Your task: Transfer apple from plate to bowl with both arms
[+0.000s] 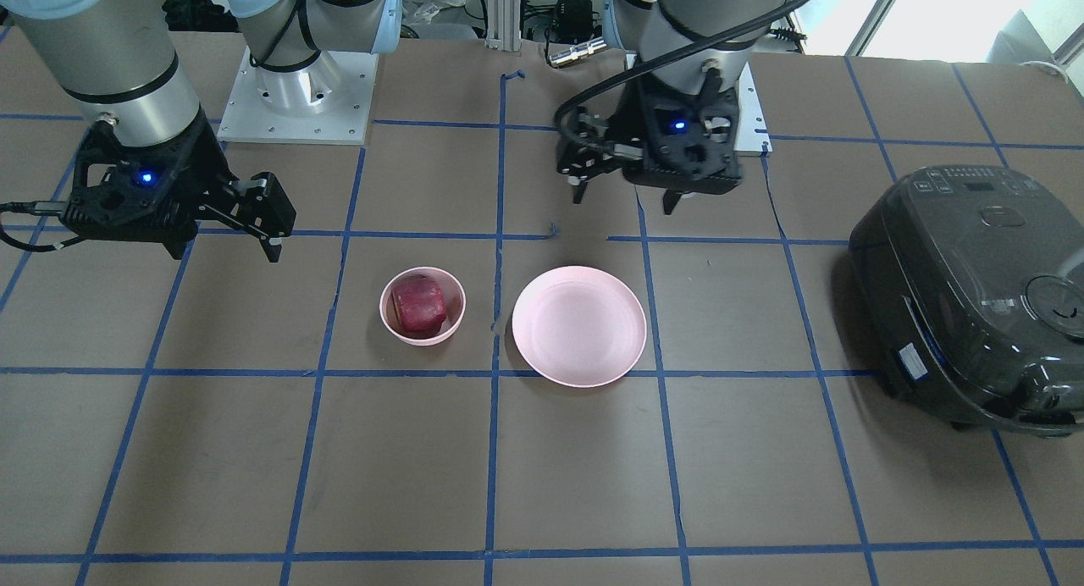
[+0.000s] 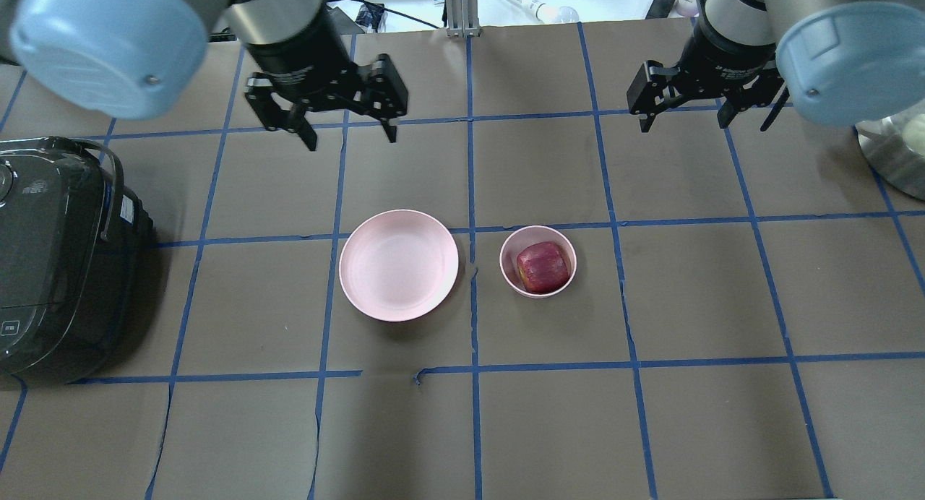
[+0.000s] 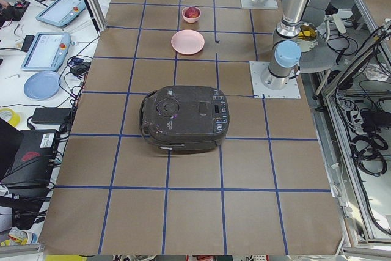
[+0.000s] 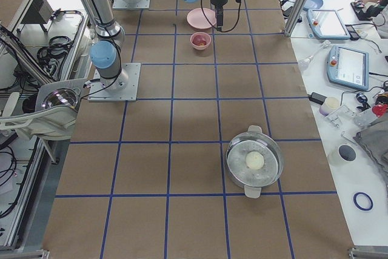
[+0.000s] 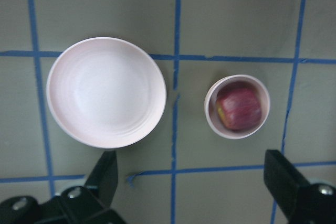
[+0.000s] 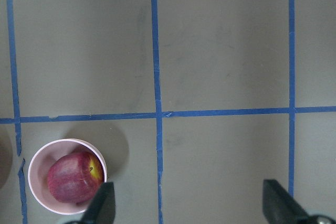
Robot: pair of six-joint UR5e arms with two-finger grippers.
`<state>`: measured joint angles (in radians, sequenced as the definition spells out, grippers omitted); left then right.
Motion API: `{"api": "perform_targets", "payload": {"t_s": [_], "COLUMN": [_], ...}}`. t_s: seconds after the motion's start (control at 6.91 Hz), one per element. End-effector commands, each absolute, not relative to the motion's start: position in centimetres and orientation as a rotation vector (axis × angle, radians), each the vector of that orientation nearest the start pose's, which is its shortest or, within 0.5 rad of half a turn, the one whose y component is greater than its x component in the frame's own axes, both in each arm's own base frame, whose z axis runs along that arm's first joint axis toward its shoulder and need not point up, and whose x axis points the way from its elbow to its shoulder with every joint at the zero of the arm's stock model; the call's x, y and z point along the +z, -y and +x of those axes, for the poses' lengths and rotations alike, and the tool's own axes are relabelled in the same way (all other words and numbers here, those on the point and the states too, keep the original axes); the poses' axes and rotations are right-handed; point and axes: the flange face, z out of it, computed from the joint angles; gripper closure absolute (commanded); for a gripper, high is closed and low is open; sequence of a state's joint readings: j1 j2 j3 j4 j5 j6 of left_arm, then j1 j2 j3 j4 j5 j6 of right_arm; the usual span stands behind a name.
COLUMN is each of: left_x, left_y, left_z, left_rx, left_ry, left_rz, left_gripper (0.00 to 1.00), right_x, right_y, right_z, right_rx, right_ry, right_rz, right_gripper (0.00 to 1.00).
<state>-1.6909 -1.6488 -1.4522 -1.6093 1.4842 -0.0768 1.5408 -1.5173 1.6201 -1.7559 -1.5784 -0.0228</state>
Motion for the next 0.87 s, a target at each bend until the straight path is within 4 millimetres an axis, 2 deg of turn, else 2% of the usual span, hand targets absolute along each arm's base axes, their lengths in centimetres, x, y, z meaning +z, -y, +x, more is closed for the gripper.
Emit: {"api": "perform_targets", "payload": {"t_s": [0.0, 0.29, 0.43, 0.72], "left_x": [49.9, 47.5, 47.7, 50.3], "left_y": [49.5, 50.2, 50.4, 50.9], "left_z": [-14.7, -14.9, -14.9, -15.6], "left_rx": [0.039, -0.081, -0.091, -0.171], "left_ry": [-3.084, -3.075, -3.080, -3.080], "left_rz": [0.098, 0.096, 0.097, 0.111], "left_gripper": [0.01, 0.01, 0.00, 0.00], "right_x": [45.4, 45.8, 45.6, 45.7], "right_y": [51.5, 50.6, 50.5, 50.4], "right_z": [12.2, 12.2, 12.2, 12.1], "right_rx": [-0.052, 0.001, 0.011, 0.020], "right_ry": [-3.111, -3.114, -3.117, -3.117], "right_rz": [0.002, -0.002, 0.000, 0.005], "right_gripper": [0.00, 0.00, 0.00, 0.00]}}
